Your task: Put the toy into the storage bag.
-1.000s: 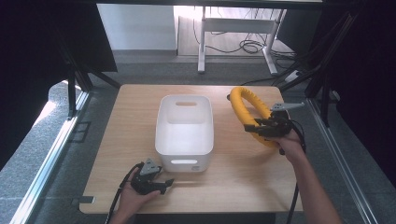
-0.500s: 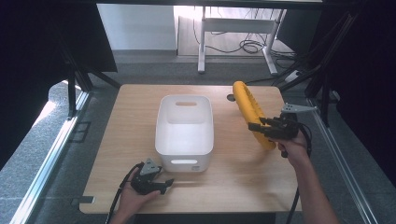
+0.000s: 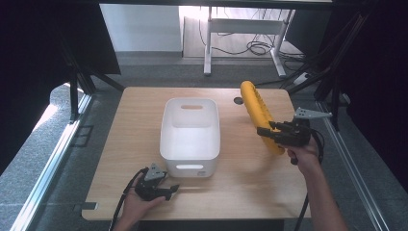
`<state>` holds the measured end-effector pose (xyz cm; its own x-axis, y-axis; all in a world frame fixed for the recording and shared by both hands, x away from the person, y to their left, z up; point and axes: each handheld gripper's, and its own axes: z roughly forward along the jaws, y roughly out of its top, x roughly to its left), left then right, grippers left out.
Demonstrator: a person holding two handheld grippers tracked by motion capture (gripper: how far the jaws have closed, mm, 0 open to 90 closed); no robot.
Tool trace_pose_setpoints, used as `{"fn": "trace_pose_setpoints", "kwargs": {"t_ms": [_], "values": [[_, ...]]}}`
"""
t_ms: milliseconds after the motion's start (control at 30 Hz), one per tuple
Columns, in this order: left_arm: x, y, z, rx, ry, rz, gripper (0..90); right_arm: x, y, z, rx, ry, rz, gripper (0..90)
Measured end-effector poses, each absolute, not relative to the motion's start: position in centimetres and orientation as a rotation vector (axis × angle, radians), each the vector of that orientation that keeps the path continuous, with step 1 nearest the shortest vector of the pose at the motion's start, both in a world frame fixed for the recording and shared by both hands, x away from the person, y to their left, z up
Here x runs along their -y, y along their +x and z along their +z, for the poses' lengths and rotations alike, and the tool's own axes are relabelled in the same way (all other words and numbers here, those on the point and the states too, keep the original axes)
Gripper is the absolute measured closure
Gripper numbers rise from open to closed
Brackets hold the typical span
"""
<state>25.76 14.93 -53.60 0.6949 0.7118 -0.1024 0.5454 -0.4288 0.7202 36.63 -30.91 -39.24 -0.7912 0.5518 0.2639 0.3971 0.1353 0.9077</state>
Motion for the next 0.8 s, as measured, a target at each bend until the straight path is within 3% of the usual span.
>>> {"fn": "trace_pose_setpoints", "kwargs": {"t_ms": [800], "values": [[-14.8, 25.7, -53.7, -0.960, 2.141, 0.278, 29.0, 29.5, 34.8, -38.9, -2.255, 0.888, 1.844, 51.6]]}}
